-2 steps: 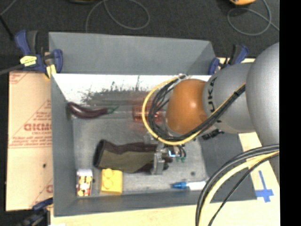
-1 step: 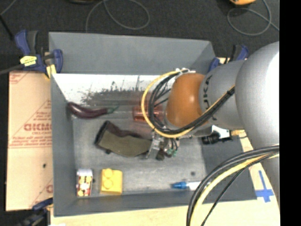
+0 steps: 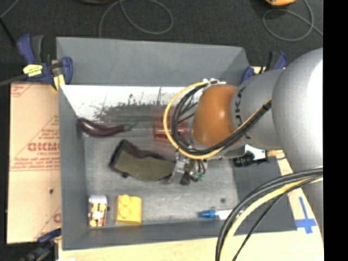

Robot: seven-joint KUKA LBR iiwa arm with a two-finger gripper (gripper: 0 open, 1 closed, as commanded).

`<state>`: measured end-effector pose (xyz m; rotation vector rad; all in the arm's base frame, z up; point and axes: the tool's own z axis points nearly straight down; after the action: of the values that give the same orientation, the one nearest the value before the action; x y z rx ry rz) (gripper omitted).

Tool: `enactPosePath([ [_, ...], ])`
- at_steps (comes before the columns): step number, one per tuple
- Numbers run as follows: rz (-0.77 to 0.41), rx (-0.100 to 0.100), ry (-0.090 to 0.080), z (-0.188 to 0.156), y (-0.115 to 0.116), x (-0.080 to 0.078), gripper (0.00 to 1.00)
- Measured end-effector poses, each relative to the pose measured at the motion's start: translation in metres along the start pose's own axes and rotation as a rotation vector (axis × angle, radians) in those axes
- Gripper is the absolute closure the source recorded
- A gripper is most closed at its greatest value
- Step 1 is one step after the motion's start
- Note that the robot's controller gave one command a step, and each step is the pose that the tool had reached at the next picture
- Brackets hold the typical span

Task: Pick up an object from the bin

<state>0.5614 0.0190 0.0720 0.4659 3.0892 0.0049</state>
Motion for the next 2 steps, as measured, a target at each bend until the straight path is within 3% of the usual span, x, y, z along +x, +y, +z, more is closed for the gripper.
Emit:
enactPosePath([
  [2, -0.037, 0.000, -0.005, 0.0002, 0.0010, -0.0066, 1.00],
])
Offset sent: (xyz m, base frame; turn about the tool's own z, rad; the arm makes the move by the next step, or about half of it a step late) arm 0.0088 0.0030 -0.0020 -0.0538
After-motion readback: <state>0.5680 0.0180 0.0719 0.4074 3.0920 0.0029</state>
